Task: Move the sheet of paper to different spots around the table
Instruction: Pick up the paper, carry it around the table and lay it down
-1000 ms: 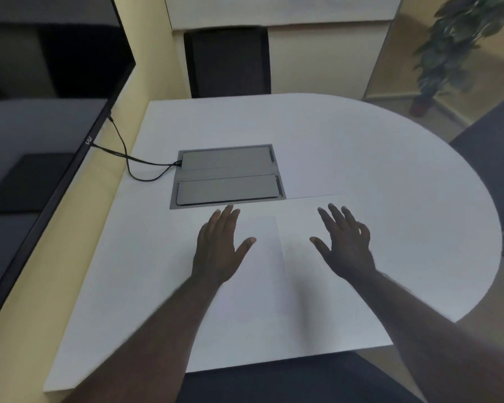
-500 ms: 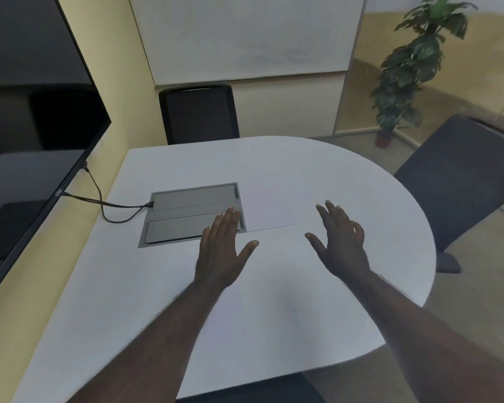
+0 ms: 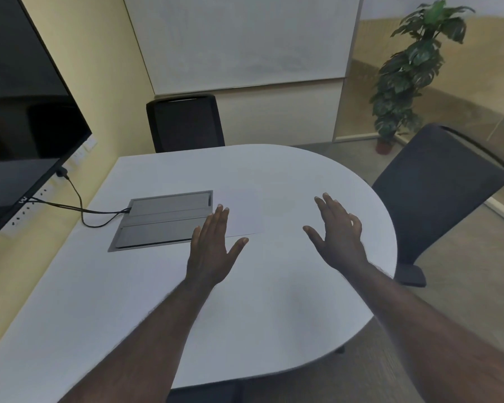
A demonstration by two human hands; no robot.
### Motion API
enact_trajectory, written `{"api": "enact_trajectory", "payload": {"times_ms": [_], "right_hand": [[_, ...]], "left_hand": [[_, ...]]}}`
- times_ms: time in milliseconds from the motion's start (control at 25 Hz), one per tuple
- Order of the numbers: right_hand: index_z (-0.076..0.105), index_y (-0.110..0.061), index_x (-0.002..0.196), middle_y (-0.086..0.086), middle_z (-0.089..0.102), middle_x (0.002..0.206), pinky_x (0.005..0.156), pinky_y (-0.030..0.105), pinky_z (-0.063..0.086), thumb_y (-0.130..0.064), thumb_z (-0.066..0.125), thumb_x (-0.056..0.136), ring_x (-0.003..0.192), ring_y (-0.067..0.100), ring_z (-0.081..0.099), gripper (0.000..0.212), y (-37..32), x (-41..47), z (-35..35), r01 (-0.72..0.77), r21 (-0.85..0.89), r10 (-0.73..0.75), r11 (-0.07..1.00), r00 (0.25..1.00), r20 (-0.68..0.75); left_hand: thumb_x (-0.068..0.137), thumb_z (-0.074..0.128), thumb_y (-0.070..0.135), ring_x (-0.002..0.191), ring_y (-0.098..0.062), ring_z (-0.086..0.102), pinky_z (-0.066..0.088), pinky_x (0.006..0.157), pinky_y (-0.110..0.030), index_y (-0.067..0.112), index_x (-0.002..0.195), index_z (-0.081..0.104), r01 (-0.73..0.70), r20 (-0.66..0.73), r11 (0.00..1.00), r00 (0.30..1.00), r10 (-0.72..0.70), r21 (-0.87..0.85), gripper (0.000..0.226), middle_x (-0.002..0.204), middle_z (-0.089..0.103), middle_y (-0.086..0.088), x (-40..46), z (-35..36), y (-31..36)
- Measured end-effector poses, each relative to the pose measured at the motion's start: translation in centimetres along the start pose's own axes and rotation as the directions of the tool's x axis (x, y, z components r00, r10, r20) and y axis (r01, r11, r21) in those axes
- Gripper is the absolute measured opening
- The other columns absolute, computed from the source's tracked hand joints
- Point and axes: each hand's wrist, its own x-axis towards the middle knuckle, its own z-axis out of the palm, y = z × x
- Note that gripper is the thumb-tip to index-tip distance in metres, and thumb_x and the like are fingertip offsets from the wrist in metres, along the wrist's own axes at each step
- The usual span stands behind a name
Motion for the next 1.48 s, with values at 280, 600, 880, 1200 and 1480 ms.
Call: {"api": "enact_trajectory", "payload": {"times_ms": [280,600,880,1200,1480], "right_hand": [[0.026,-0.025,0.152,-0.001,0.022,0.163,0.116,0.047,0.016,-0.045,0.051,0.096,0.148,0.018,0.024,0.065,2.1,3.2,-0.6,0.035,0.035,-0.035,0.999,0.999,-0.009],[0.027,-0.024,0.151,-0.002,0.021,0.163,0.116,0.048,0.016,-0.045,0.051,0.096,0.147,0.018,0.026,0.064,2.7,9.1,3.8,0.061,0.055,-0.063,0.997,0.997,0.04],[0.029,-0.023,0.151,-0.001,0.022,0.162,0.114,0.049,0.02,-0.045,0.053,0.095,0.145,0.017,0.029,0.064,2.9,15.1,8.4,0.055,0.049,-0.059,0.997,0.996,0.074],[0.029,-0.021,0.151,0.003,0.019,0.163,0.115,0.048,0.019,-0.045,0.053,0.095,0.144,0.02,0.031,0.065,2.5,19.3,12.8,0.053,0.05,-0.061,0.997,0.985,0.16],[0.028,-0.022,0.152,0.002,0.02,0.163,0.115,0.047,0.017,-0.044,0.053,0.095,0.146,0.019,0.028,0.066,2.9,23.3,17.6,0.093,0.099,-0.115,0.991,0.962,0.248]], "left_hand": [[0.093,0.038,0.063,0.15,-0.014,0.009,0.007,0.12,-0.042,0.027,0.155,0.011,0.016,-0.029,1.0,0.999,-0.015,0.025,0.077,0.164,0.007,0.009,2.8,1.3,1.7],[0.093,0.042,0.06,0.15,-0.015,0.012,0.009,0.119,-0.043,0.025,0.155,0.011,0.062,-0.029,0.997,0.998,-0.061,0.047,0.077,0.163,0.009,0.008,8.1,3.8,-0.9],[0.093,0.047,0.057,0.15,-0.017,0.012,0.013,0.119,-0.044,0.023,0.155,0.013,0.146,-0.027,0.989,0.989,-0.146,0.01,0.079,0.163,0.011,0.007,13.6,5.1,-5.7],[0.092,0.047,0.057,0.149,-0.019,0.016,0.016,0.117,-0.043,0.022,0.155,0.014,0.177,0.009,0.984,0.984,-0.177,0.036,0.08,0.163,0.014,0.004,17.6,7.1,-8.6],[0.092,0.049,0.055,0.148,-0.019,0.019,0.02,0.117,-0.047,0.021,0.155,0.016,0.229,0.053,0.973,0.972,-0.231,0.042,0.079,0.163,0.016,0.003,20.0,10.6,-9.6]]}}
